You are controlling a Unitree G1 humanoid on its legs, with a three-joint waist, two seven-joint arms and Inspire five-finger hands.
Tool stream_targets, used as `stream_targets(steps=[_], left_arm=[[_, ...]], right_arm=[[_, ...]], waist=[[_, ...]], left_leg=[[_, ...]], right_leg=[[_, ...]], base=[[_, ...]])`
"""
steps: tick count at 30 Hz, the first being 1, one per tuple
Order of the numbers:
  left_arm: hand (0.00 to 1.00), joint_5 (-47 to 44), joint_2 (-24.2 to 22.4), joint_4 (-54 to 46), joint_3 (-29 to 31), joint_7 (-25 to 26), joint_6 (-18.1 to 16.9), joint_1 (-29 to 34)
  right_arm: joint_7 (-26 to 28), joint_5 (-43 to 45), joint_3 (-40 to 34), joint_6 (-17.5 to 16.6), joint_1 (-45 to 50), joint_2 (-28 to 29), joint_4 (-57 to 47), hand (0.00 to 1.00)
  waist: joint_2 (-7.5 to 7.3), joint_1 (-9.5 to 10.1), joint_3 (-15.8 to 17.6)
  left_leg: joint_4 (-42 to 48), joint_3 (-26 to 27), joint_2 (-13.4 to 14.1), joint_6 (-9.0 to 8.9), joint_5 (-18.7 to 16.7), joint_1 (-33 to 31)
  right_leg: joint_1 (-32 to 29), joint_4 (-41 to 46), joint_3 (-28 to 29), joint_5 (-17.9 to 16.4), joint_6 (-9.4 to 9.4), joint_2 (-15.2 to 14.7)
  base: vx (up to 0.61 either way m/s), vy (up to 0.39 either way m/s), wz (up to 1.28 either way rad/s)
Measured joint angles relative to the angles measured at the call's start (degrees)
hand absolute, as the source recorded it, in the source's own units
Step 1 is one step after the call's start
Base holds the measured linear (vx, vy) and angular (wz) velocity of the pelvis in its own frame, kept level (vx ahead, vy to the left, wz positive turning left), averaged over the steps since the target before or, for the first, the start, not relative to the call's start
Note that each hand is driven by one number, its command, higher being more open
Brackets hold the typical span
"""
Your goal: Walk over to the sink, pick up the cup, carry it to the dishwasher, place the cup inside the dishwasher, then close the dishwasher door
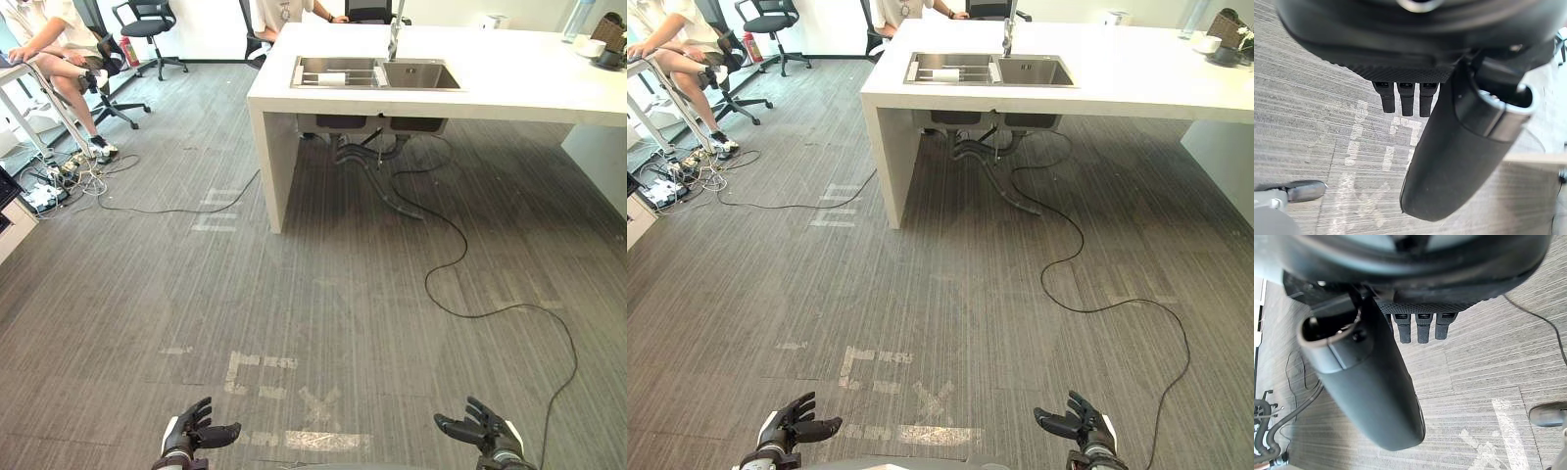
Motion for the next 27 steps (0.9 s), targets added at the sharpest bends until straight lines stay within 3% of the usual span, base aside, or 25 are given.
stream_targets(steps=[27], left_arm=[[0.90,-1.45,-1.87,0.59,0.26,-0.59,0.01,0.57]], right_arm=[[-0.59,2.31,-3.21,0.15,-1.40,-0.46,2.21,0.90]], waist=[[0.62,-0.20,-0.06]], left_leg=[[-0.43,-0.83,-0.27,0.26,-0.07,-1.34]], right_leg=[[-1.14,-0.16,-1.38,-0.74,-0.05,-0.27]], base=[[0.01,-0.004,0.02]])
